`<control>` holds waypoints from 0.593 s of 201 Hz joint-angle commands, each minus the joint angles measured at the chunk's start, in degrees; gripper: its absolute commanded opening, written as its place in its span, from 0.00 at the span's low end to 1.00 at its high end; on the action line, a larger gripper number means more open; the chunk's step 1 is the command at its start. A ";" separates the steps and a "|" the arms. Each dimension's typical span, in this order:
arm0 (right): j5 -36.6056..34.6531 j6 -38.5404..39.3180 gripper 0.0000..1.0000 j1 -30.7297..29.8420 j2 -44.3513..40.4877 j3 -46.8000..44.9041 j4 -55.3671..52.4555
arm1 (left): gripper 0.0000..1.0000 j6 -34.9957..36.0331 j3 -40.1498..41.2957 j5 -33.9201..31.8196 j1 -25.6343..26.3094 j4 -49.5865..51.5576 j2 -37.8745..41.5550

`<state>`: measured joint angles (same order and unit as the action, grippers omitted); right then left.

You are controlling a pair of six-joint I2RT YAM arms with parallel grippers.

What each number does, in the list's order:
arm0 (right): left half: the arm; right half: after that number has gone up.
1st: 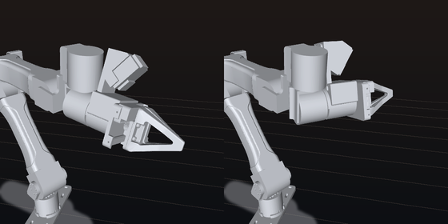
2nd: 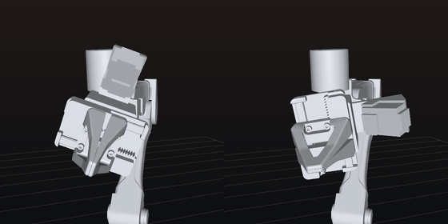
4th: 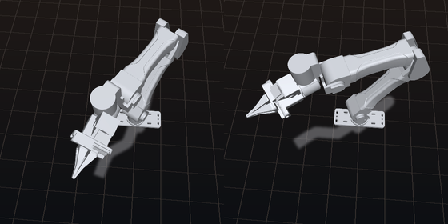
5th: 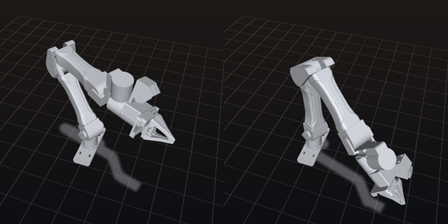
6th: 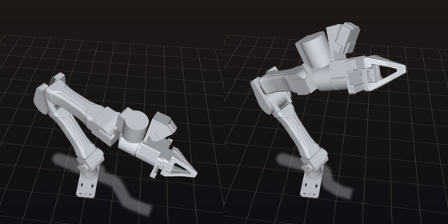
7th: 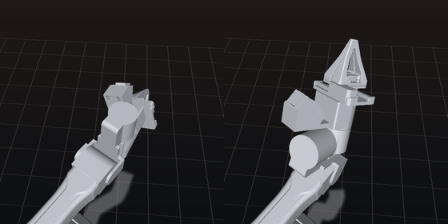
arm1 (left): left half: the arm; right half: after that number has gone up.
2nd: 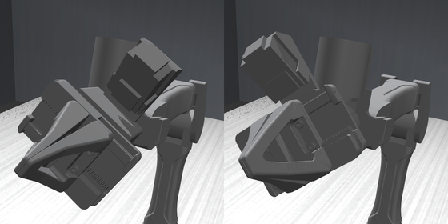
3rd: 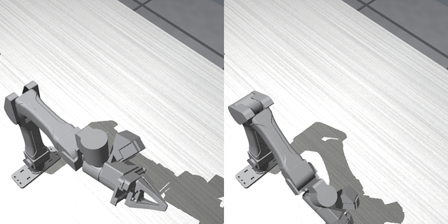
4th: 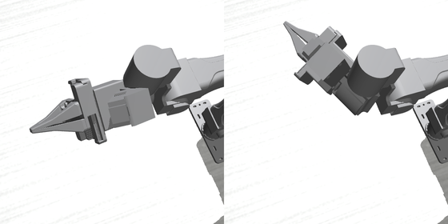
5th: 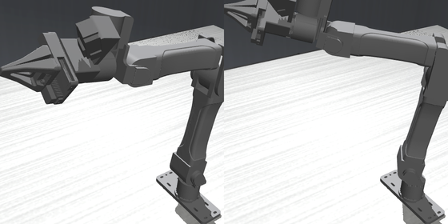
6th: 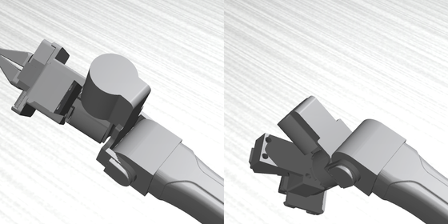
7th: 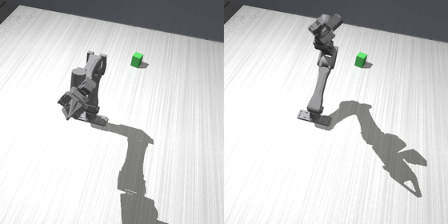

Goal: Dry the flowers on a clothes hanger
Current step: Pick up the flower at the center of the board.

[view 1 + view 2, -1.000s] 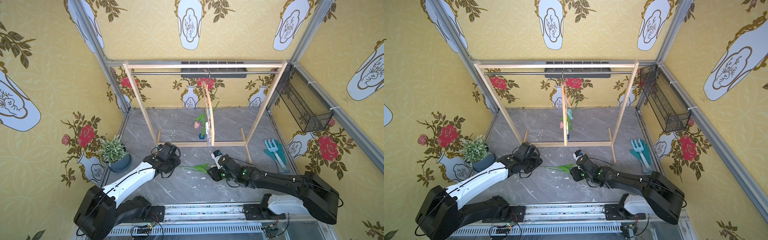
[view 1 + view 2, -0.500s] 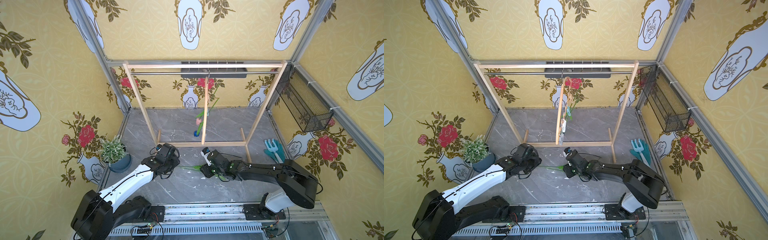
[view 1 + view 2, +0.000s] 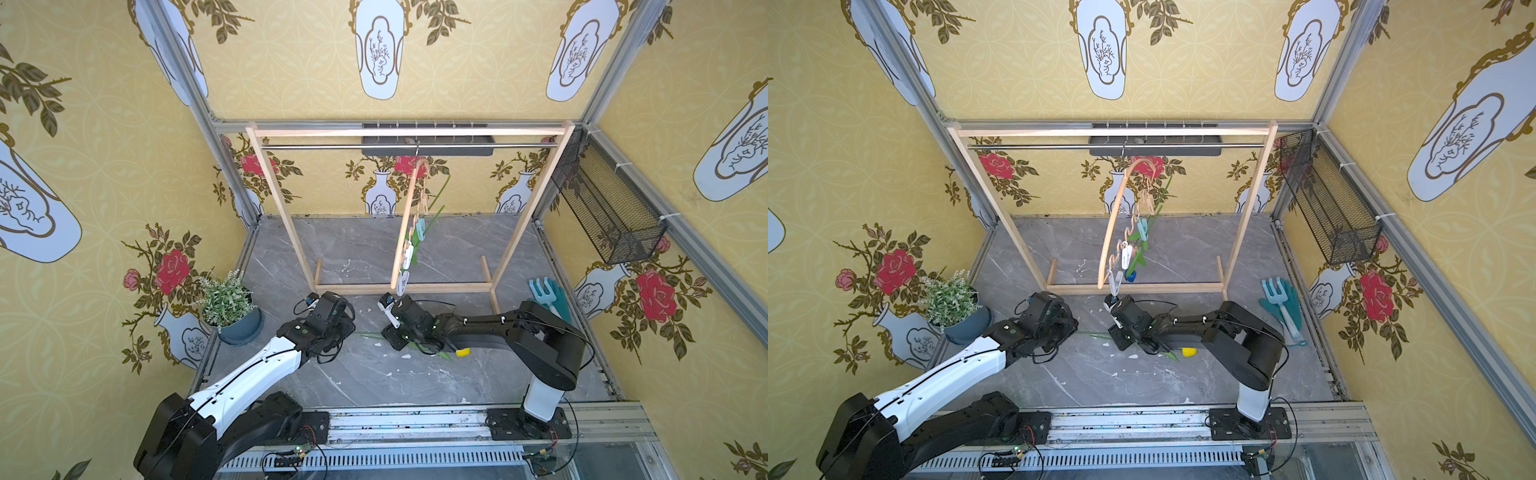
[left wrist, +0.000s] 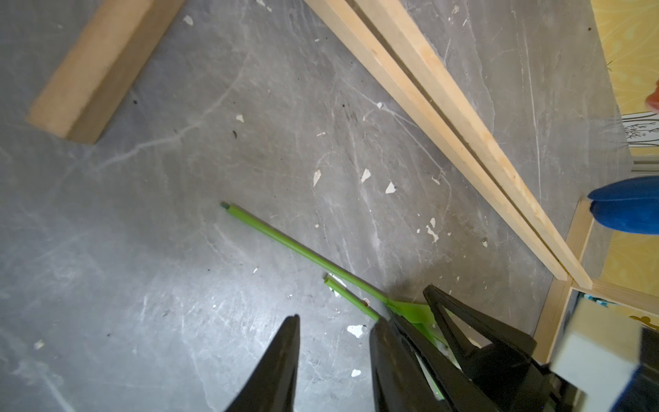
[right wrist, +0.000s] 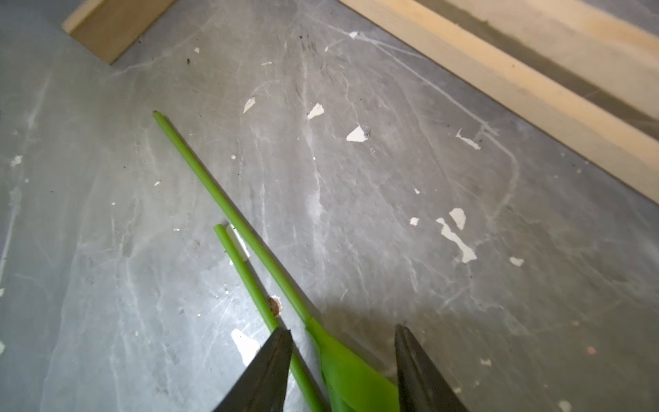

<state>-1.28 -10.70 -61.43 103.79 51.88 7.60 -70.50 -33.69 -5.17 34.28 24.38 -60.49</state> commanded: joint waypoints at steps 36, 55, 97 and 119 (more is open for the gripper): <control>1.78 2.05 0.46 0.58 4.31 3.15 -2.06 | 0.39 0.10 0.60 -0.63 -0.27 -1.26 -0.28; 1.83 1.12 0.45 1.67 3.35 1.56 -2.08 | 0.40 0.27 0.82 -1.22 -0.33 -1.26 0.17; 1.79 -0.64 0.44 6.14 -1.33 -2.51 -1.88 | 0.40 0.88 0.31 -1.88 -0.61 -1.28 0.31; 5.26 0.50 0.45 6.74 -4.05 -3.69 -1.40 | 0.40 1.23 -0.13 -1.97 -0.79 -1.22 0.05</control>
<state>0.97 -10.48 -55.00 101.93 48.90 7.18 -70.28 -33.41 -6.28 33.69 23.38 -60.14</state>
